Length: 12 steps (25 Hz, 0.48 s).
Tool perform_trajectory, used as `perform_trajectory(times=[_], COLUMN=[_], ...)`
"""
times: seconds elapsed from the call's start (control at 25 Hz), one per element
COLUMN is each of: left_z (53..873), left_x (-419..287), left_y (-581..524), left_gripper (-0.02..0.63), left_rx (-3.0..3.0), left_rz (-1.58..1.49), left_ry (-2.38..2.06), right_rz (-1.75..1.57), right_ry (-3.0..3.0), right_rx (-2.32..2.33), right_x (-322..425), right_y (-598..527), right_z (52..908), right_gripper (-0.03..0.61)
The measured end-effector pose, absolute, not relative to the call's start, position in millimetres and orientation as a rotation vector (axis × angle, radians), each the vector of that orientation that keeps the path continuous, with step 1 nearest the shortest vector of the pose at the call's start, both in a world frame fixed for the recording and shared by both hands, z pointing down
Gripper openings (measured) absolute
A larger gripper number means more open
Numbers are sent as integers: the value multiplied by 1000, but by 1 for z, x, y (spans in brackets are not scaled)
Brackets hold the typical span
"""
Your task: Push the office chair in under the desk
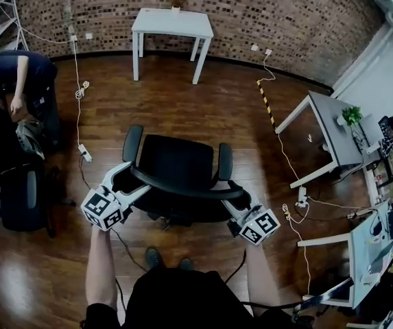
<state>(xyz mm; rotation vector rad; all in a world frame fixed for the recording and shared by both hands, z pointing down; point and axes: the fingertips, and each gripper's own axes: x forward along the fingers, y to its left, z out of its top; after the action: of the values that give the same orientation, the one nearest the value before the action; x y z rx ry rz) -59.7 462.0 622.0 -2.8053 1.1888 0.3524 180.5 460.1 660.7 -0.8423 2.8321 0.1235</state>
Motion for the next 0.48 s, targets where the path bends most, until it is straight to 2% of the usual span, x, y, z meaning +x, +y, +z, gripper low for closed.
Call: perform_trajectory(times=[0.28, 0.48], left_z=[627, 638], left_x=[-54, -24], left_y=[415, 382], left_gripper=[408, 379], left_rx=[-2787, -2782], left_rz=[271, 263], left_ry=[1216, 1253], right_rz=[117, 70], right_ry=[2899, 2949], right_rx=[-686, -574], right_x=[191, 213], right_y=[381, 333], right_z=[670, 674], right_gripper=[233, 230])
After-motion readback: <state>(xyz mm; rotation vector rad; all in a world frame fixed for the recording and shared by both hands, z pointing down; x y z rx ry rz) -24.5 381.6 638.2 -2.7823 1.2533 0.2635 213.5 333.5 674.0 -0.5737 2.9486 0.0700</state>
